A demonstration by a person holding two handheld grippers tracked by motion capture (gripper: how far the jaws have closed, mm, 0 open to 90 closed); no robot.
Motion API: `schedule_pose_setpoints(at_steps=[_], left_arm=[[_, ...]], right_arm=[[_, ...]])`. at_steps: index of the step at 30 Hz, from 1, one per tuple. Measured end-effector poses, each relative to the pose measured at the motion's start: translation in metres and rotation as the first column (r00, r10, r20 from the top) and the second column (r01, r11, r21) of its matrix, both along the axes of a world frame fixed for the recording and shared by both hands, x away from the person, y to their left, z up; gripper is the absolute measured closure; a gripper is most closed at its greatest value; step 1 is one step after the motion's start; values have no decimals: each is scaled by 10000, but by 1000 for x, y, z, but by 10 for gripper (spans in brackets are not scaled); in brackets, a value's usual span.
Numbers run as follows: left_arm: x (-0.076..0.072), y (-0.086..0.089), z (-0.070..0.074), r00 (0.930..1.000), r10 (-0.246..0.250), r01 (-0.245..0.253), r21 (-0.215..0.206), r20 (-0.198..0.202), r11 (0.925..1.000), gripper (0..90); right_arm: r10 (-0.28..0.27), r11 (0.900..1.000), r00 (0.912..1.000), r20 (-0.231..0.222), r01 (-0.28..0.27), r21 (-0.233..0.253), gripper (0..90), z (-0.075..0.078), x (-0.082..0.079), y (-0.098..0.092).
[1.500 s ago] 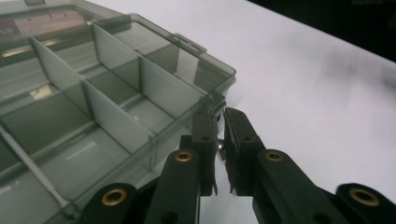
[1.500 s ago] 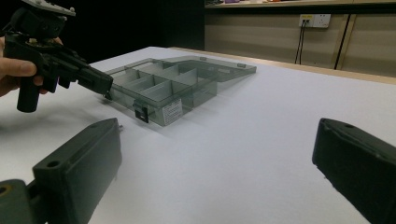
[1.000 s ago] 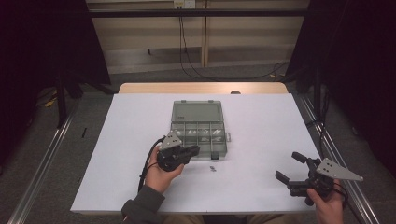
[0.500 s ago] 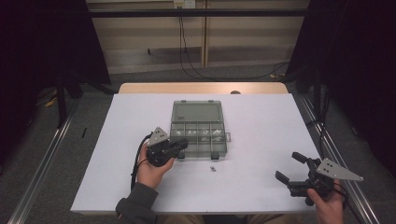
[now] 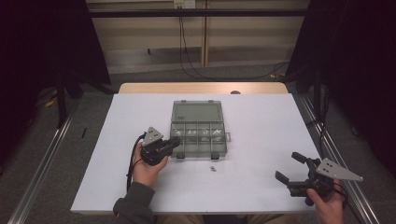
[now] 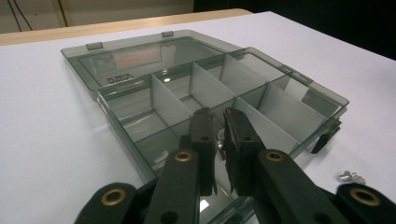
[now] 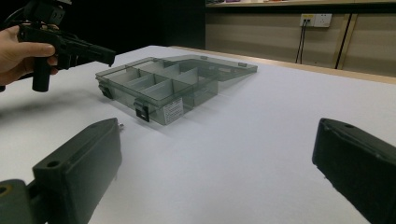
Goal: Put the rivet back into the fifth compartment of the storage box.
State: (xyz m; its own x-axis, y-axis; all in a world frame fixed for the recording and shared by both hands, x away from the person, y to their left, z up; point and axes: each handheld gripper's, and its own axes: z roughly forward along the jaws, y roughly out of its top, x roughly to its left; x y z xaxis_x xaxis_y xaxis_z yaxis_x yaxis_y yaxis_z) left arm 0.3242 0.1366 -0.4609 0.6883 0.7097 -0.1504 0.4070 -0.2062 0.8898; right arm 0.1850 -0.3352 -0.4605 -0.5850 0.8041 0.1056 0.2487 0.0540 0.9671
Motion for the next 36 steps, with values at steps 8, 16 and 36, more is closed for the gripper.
schedule_pose_setpoints(at_steps=[8, 16, 36], left_arm=[[0, -2, -2, 9999, -15, 12, 274, 117, 9996, 830], [2, -2, -4, 9999, 23, -27, 328, 136, 9995, 816], [-7, -20, 1, 9956, -914, 898, -634, -229, 9939, 629]], right_arm=[[36, 10000, 10000, 14, -36, -34, 13, 0, 0, 0], [86, 9999, 10000, 22, -86, -57, 13, 0, 0, 0], [114, 9999, 9999, -28, -114, -30, 14, 0, -1, 0]])
